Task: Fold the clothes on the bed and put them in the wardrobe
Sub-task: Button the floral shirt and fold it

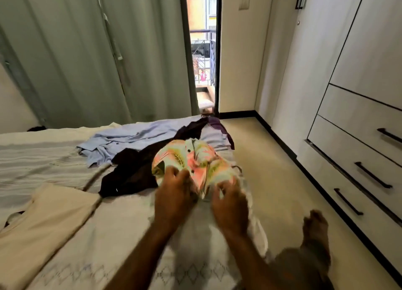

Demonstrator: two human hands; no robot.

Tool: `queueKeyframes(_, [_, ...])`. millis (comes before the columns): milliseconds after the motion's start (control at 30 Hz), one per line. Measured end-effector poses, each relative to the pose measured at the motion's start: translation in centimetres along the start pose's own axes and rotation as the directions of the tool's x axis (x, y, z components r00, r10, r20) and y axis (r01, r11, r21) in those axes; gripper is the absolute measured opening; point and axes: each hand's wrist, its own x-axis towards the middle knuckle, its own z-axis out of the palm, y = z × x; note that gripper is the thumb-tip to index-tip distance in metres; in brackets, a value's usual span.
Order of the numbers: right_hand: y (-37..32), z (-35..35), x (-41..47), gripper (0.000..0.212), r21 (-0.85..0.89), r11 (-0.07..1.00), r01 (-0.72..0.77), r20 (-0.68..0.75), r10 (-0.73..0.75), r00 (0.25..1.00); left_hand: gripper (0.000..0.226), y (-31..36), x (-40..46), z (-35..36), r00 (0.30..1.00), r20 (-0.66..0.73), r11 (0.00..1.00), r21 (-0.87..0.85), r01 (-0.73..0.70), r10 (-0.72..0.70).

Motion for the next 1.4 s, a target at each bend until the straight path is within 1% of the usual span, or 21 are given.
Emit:
queueKeyframes(67, [1.8, 1.8, -5.0, 0.025, -0.035, 0.987, -0.154, 0.254, 0.158, 0.954, 0.015, 0.5, -5.3, 2.7, 0.983, 0.073, 0.978, -0.108, 0.178, -0.171])
queueKeyframes(133, [3.1, 2.4, -7.9, 0.021, 0.055, 0.957, -0.285, 0.385, 0.243, 0.891, 0.011, 1.0, -9.3, 4.4, 0.936, 0.129, 0.913, -0.212, 0.349, -0.328])
queueKeyframes(200, [3.7, 1.8, -8.6, 0.018, 0.099, 0.928, -0.359, 0.422, 0.288, 0.86, 0.007, 1.4, -11.5, 5.5, 0.886, 0.175, 0.832, -0.304, 0.464, -0.43])
queueKeyframes(233, [3.9, 1.4, -8.4, 0.015, 0.124, 0.918, -0.378, 0.415, 0.298, 0.86, 0.01, 1.7, -12.0, 5.8, 0.866, 0.192, 0.792, -0.349, 0.5, -0.462])
queueKeyframes(300, [4.2, 0.7, -8.4, 0.008, 0.218, 0.885, -0.412, 0.421, 0.296, 0.858, 0.011, 2.4, -12.8, 5.7, 0.819, 0.271, 0.687, -0.448, 0.572, -0.505])
queueKeyframes(333, [4.4, 0.2, -8.7, 0.008, 0.262, 0.867, -0.425, 0.433, 0.288, 0.854, 0.008, 2.8, -13.0, 5.5, 0.793, 0.325, 0.62, -0.497, 0.607, -0.516])
queueKeyframes(367, [4.4, 0.0, -8.8, 0.008, 0.307, 0.849, -0.43, 0.44, 0.274, 0.855, 0.012, 2.8, -13.0, 5.3, 0.772, 0.368, 0.564, -0.531, 0.632, -0.518])
queueKeyframes(433, [4.7, -0.4, -9.1, 0.009, 0.403, 0.811, -0.424, 0.429, 0.242, 0.87, 0.022, 2.7, -13.3, 5.0, 0.764, 0.406, 0.507, -0.577, 0.64, -0.501])
queueKeyframes(533, [4.9, -0.7, -9.0, 0.011, 0.516, 0.746, -0.421, 0.444, 0.187, 0.876, 0.02, 2.8, -13.9, 4.6, 0.773, 0.362, 0.496, -0.608, 0.62, -0.522])
queueKeyframes(633, [4.9, -0.7, -9.2, 0.011, 0.535, 0.736, -0.414, 0.479, 0.139, 0.867, 0.018, 3.4, -14.2, 4.2, 0.772, 0.316, 0.473, -0.644, 0.601, -0.551])
queueKeyframes(733, [5.2, -0.6, -9.0, 0.014, 0.553, 0.72, -0.42, 0.469, 0.148, 0.871, 0.015, 3.8, -13.9, 4.0, 0.769, 0.309, 0.446, -0.669, 0.594, -0.56])
queueKeyframes(800, [5.4, -0.5, -8.9, 0.014, 0.581, 0.683, -0.443, 0.472, 0.16, 0.867, 0.011, 3.7, -13.8, 4.0, 0.758, 0.31, 0.413, -0.689, 0.595, -0.574])
queueKeyframes(833, [5.6, -0.5, -8.8, 0.013, 0.596, 0.666, -0.449, 0.474, 0.16, 0.866, 0.01, 3.7, -13.8, 4.0, 0.756, 0.317, 0.409, -0.688, 0.599, -0.573])
queueKeyframes(933, [5.8, -0.3, -8.8, 0.012, 0.63, 0.641, -0.439, 0.472, 0.133, 0.871, 0.011, 3.6, -13.5, 4.1, 0.771, 0.35, 0.448, -0.656, 0.608, -0.532])
queueKeyframes(1000, [6.0, -0.2, -8.6, 0.014, 0.651, 0.623, -0.434, 0.468, 0.12, 0.875, 0.009, 3.7, -13.4, 3.9, 0.788, 0.335, 0.47, -0.658, 0.589, -0.517])
queueKeyframes(1100, [5.8, -0.1, -8.6, 0.02, 0.645, 0.669, -0.37, 0.451, 0.058, 0.891, 0.005, 3.7, -13.4, 3.5, 0.795, 0.296, 0.463, -0.684, 0.563, -0.529])
queueKeyframes(1167, [5.6, 0.0, -8.8, 0.023, 0.622, 0.716, -0.317, 0.446, 0.009, 0.895, 0.006, 3.5, -13.4, 3.5, 0.774, 0.318, 0.411, -0.703, 0.581, -0.548])
queueKeyframes(1233, [5.6, 0.1, -8.8, 0.024, 0.592, 0.748, -0.301, 0.45, 0.003, 0.893, 0.008, 3.5, -13.4, 3.5, 0.742, 0.352, 0.353, -0.711, 0.609, -0.571])
queueKeyframes(1267, [5.6, 0.1, -8.8, 0.023, 0.586, 0.748, -0.312, 0.456, 0.014, 0.89, 0.009, 3.5, -13.3, 3.5, 0.735, 0.36, 0.342, -0.71, 0.616, -0.575])
queueKeyframes(1333, [5.8, 0.0, -8.9, 0.018, 0.601, 0.712, -0.363, 0.475, 0.047, 0.878, 0.01, 3.6, -13.3, 3.4, 0.749, 0.36, 0.368, -0.702, 0.61, -0.556])
queueKeyframes(1400, [5.9, -0.1, -8.9, 0.012, 0.615, 0.686, -0.389, 0.483, 0.062, 0.873, 0.011, 3.5, -13.3, 3.3, 0.779, 0.323, 0.446, -0.675, 0.588, -0.538])
